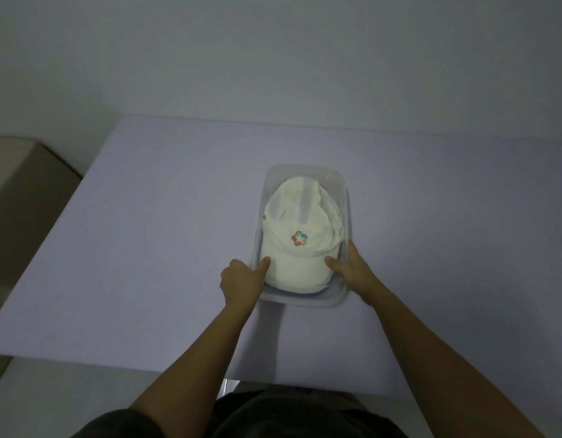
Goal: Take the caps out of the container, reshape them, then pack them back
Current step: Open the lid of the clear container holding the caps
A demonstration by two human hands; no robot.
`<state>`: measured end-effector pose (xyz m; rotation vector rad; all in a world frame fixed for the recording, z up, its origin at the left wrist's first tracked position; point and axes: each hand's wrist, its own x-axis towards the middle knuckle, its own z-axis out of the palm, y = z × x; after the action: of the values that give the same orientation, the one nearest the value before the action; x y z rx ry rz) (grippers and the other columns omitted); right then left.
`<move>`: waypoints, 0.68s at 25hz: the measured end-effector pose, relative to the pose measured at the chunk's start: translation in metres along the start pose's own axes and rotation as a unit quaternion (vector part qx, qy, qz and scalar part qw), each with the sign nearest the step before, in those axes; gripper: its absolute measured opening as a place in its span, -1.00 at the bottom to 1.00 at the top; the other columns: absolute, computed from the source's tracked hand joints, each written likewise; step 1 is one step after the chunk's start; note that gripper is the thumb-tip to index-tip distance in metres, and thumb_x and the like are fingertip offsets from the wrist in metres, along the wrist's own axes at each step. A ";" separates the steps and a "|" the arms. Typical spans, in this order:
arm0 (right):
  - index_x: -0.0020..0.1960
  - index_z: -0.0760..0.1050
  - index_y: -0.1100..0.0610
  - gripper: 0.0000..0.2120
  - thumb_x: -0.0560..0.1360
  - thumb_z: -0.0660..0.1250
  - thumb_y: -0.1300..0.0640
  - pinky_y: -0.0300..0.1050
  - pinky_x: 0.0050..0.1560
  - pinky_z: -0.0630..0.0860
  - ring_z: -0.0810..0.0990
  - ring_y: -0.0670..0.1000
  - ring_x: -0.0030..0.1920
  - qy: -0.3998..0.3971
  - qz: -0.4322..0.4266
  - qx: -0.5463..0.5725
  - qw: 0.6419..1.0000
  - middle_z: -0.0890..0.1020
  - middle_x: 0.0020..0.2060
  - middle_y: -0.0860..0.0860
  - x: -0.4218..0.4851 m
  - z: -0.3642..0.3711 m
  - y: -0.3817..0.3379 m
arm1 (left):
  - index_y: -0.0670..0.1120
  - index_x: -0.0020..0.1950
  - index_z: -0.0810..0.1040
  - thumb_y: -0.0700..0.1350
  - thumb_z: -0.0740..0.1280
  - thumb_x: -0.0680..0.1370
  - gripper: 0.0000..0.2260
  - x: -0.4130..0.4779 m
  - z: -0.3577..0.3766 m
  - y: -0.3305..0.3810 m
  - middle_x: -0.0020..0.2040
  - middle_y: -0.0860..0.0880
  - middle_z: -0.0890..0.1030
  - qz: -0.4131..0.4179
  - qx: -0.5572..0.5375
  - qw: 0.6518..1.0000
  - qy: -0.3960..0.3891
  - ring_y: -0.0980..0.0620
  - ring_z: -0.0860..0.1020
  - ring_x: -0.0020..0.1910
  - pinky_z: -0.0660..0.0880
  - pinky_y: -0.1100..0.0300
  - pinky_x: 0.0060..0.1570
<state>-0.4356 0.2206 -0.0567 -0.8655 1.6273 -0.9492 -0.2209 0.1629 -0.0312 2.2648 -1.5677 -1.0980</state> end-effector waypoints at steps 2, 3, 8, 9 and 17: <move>0.50 0.08 0.03 -0.19 0.39 0.39 -0.15 0.15 0.43 0.27 0.33 0.08 0.40 0.008 0.007 -0.010 1.000 0.32 0.42 0.00 -0.001 0.003 -0.005 | -0.30 -0.06 0.51 0.22 0.33 0.45 -0.47 -0.002 -0.002 0.001 -0.02 -0.28 0.62 0.006 -0.005 1.000 0.004 -0.19 0.59 -0.05 0.37 0.17 -0.27; 0.50 0.06 0.05 -0.25 0.46 0.37 -0.07 0.13 0.43 0.26 0.32 0.09 0.40 0.012 0.012 -0.014 1.000 0.30 0.43 0.02 -0.001 0.003 -0.007 | -0.30 -0.06 0.51 0.20 0.34 0.46 -0.49 -0.002 -0.003 0.003 -0.02 -0.26 0.61 0.006 -0.003 1.000 0.002 -0.18 0.59 -0.06 0.37 0.17 -0.26; 0.51 0.04 0.01 -0.26 0.48 0.36 -0.06 0.15 0.42 0.27 0.31 0.10 0.40 0.015 0.028 -0.024 0.999 0.30 0.44 0.02 -0.003 0.006 -0.006 | -0.21 -0.20 0.42 0.21 0.32 0.46 -0.55 -0.002 -0.012 0.004 -0.16 -0.15 0.52 -0.002 0.041 0.998 -0.043 -0.09 0.52 -0.12 0.40 0.15 -0.19; 0.51 0.04 0.01 -0.24 0.46 0.37 -0.08 0.15 0.42 0.27 0.31 0.10 0.40 0.017 0.030 -0.025 0.999 0.30 0.44 0.01 -0.004 0.006 -0.005 | -0.17 -0.28 0.36 0.21 0.32 0.47 -0.55 -0.001 -0.013 0.004 -0.20 -0.12 0.48 -0.005 0.043 0.998 -0.050 -0.07 0.49 -0.14 0.40 0.15 -0.19; 0.53 -0.03 0.12 -0.24 0.51 0.32 -0.02 0.08 0.42 0.25 0.25 0.16 0.44 0.037 0.059 -0.052 0.996 0.22 0.48 0.09 0.000 0.012 -0.010 | -0.21 -0.06 0.34 0.19 0.30 0.50 -0.56 -0.001 -0.023 0.010 -0.08 -0.13 0.45 -0.001 0.057 0.995 -0.083 -0.06 0.44 -0.11 0.47 0.11 -0.05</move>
<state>-0.4231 0.2146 -0.0501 -0.8024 1.7846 -0.8287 -0.2131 0.1538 -0.0086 2.2993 -1.7329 -1.2560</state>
